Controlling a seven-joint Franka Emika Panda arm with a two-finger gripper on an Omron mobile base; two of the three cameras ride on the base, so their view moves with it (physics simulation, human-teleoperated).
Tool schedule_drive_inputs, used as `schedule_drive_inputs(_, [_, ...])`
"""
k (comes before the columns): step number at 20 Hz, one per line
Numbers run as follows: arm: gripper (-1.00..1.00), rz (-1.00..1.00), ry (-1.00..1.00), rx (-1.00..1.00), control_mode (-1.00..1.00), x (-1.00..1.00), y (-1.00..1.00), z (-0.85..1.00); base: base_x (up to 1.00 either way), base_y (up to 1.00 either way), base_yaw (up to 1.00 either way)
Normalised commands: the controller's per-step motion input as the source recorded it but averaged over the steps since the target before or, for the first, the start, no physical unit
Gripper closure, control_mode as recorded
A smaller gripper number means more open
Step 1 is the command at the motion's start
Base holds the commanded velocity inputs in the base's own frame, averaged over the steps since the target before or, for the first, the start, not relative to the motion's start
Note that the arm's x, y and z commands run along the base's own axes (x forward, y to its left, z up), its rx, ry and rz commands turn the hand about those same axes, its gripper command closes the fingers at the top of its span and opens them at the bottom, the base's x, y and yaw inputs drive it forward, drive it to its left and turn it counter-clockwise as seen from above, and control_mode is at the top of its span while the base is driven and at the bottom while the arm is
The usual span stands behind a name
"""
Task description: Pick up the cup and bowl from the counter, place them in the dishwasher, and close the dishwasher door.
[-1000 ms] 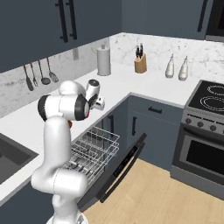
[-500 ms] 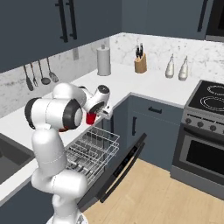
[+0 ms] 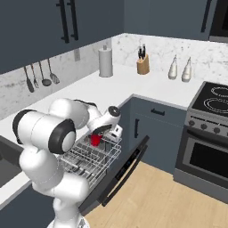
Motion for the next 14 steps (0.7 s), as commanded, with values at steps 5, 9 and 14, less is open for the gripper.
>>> schedule_drive_inputs(5, [1.0,0.0,0.15,-0.09,-1.0,-0.36,0.0,-0.78,0.0,0.0,0.0])
schedule_drive_inputs(9, [1.0,0.08,0.0,0.0,-1.0,0.0,0.0,-0.63,0.0,0.0,0.0])
schedule_drive_inputs(14, [1.0,0.16,-0.16,0.17,-1.0,0.0,-0.03,-0.15,0.0,0.0,0.0])
